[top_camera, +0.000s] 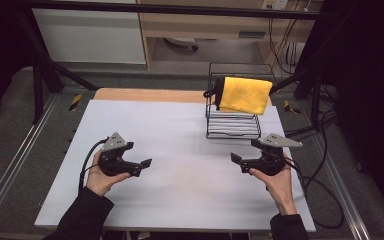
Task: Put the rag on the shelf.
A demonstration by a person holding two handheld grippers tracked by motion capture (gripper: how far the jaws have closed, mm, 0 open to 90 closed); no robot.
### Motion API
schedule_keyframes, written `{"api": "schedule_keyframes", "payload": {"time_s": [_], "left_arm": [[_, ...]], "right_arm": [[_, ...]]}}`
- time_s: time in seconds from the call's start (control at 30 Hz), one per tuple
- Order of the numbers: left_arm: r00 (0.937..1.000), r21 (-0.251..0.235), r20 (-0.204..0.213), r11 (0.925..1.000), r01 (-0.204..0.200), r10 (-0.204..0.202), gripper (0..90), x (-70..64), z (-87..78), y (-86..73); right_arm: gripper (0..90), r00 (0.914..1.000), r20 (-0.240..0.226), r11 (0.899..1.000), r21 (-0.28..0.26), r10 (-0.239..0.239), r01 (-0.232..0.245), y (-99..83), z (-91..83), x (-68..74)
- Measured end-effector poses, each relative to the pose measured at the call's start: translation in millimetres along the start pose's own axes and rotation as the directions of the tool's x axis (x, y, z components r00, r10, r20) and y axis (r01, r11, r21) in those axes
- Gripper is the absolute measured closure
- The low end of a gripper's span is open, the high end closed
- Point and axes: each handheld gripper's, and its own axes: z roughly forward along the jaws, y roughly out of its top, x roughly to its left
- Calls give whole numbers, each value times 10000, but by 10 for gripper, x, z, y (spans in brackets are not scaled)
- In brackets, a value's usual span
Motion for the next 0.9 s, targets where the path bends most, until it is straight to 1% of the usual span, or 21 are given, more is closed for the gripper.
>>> {"api": "schedule_keyframes", "payload": {"time_s": [0.13, 0.23, 0.27, 0.33, 0.47, 0.57, 0.6, 0.67, 0.73, 0.8, 0.87, 0.9], "left_arm": [[9997, 240, -176, 9996, 150, -146, 57, 60, -38, -215], [9993, 437, -345, 9989, 177, -162, 59, 97, -60, -349], [9992, 536, -375, 9985, 120, -100, 60, 108, -71, -383], [9991, 573, -422, 9983, 99, -75, 64, 125, -95, -443], [9986, 501, -489, 9985, 234, -210, 75, 181, -153, -544], [9983, 467, -503, 9984, 320, -296, 80, 212, -184, -615], [9983, 481, -497, 9984, 311, -288, 80, 220, -191, -638], [9985, 528, -470, 9981, 307, -282, 79, 229, -204, -684], [9986, 585, -453, 9979, 282, -256, 80, 238, -210, -719], [9986, 608, -456, 9978, 281, -254, 80, 239, -210, -742], [9990, 614, -411, 9979, 227, -202, 80, 233, -205, -754], [9991, 646, -389, 9977, 186, -161, 80, 228, -201, -757]], "right_arm": [[27, 9999, -107, 9996, 297, 13, -10, -171, 58, -1], [23, 9998, -191, 9984, 557, 105, -94, -295, 92, -7], [21, 9996, -241, 9978, 652, 160, -144, -332, 101, -7], [20, 9992, -297, 9962, 834, 268, -242, -403, 114, -12], [13, 9985, -419, 9936, 1092, 349, -302, -533, 118, -36], [9, 9982, -530, 9928, 1180, 291, -227, -606, 101, -66], [7, 9978, -532, 9927, 1162, 400, -336, -630, 93, -74], [7, 9975, -617, 9925, 1190, 353, -277, -681, 79, -98], [7, 9969, -654, 9908, 1308, 445, -356, -733, 72, -113], [7, 9974, -596, 9879, 1522, 401, -307, -791, 73, -130], [7, 9974, -545, 9864, 1598, 464, -372, -828, 75, -137], [7, 9978, -524, 9867, 1595, 405, -317, -843, 79, -142]]}}
